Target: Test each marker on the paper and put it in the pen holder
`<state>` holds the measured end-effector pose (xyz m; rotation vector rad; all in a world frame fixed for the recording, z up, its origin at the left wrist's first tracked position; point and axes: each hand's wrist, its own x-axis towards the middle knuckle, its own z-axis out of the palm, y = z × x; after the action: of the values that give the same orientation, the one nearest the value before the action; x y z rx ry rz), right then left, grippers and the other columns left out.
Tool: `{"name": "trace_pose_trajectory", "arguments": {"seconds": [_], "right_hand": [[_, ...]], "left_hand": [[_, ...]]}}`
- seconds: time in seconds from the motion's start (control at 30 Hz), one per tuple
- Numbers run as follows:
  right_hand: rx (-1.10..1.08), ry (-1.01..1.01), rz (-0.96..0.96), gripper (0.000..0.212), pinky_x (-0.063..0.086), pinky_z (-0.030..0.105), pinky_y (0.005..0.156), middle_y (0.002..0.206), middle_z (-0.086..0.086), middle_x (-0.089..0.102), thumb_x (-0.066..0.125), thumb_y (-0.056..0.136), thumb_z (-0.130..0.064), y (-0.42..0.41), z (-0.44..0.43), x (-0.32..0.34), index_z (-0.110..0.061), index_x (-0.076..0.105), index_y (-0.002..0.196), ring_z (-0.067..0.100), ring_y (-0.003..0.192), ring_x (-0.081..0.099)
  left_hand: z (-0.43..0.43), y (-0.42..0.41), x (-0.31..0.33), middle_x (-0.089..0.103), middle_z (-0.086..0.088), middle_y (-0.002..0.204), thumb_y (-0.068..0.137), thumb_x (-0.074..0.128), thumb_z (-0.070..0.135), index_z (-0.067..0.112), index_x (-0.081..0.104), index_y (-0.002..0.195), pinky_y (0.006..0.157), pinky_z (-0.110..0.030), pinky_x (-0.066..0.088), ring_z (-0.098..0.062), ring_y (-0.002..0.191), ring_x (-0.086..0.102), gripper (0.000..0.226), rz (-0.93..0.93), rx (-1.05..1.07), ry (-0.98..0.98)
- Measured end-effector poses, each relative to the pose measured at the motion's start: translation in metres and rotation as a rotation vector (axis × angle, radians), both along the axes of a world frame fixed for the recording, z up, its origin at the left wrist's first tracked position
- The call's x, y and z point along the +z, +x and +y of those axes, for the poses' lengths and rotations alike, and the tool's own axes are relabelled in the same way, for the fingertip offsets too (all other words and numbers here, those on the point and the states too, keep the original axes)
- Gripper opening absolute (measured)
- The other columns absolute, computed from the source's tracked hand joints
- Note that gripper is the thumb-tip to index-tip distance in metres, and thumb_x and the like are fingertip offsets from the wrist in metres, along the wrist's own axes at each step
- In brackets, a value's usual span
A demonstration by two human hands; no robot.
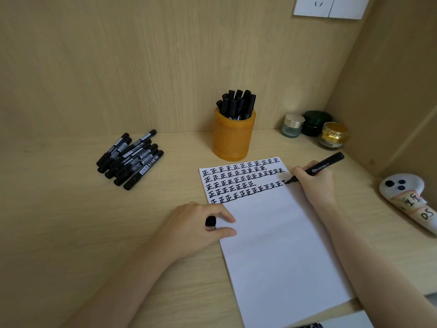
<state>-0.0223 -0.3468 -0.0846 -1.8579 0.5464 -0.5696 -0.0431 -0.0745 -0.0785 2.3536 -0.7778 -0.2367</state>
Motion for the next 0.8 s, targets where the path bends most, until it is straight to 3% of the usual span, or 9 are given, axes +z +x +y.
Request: {"name": "trace_pose_trajectory", "arguments": {"seconds": [0.27, 0.43, 0.63, 0.8], "right_hand": [[-0.012, -0.028, -0.017, 0.022, 0.037, 0.019, 0.051, 0.062, 0.001, 0.053, 0.062, 0.086, -0.015, 0.0019, -0.0009, -0.0023, -0.011, 0.053, 0.067, 0.013, 0.058, 0.047], [-0.018, 0.054, -0.025, 0.026, 0.037, 0.030, 0.059, 0.060, 0.001, 0.052, 0.063, 0.084, -0.017, 0.0010, -0.0035, -0.0033, -0.017, 0.051, 0.062, 0.016, 0.058, 0.046], [0.013, 0.017, 0.006, 0.026, 0.036, 0.030, 0.056, 0.055, -0.001, 0.051, 0.065, 0.086, -0.019, 0.0023, -0.0009, -0.0036, -0.017, 0.054, 0.062, 0.015, 0.054, 0.045], [0.006, -0.007, 0.014, 0.024, 0.036, 0.028, 0.054, 0.057, 0.000, 0.051, 0.063, 0.084, -0.014, 0.0021, -0.0009, -0.0020, -0.014, 0.052, 0.063, 0.015, 0.056, 0.045]], "left_hand": [[0.0009, 0.0010, -0.0026, 0.048, 0.035, 0.048, 0.077, 0.068, 0.050, 0.042, 0.066, 0.094, 0.059, -0.015, 0.032, 0.006, 0.051, 0.048, 0.019, -0.007, 0.003, -0.006], [0.0018, 0.0042, -0.0080, 0.049, 0.021, 0.046, 0.074, 0.068, 0.056, 0.046, 0.065, 0.090, 0.057, -0.017, 0.032, 0.002, 0.052, 0.049, 0.020, -0.008, 0.024, -0.027], [0.0022, 0.0044, -0.0091, 0.044, 0.009, 0.044, 0.074, 0.068, 0.056, 0.046, 0.065, 0.089, 0.056, -0.015, 0.031, 0.001, 0.052, 0.049, 0.019, -0.016, 0.025, -0.032], [0.0018, 0.0032, -0.0071, 0.049, 0.024, 0.047, 0.074, 0.068, 0.054, 0.046, 0.065, 0.090, 0.057, -0.015, 0.031, 0.004, 0.051, 0.049, 0.018, 0.003, 0.026, -0.012]]}}
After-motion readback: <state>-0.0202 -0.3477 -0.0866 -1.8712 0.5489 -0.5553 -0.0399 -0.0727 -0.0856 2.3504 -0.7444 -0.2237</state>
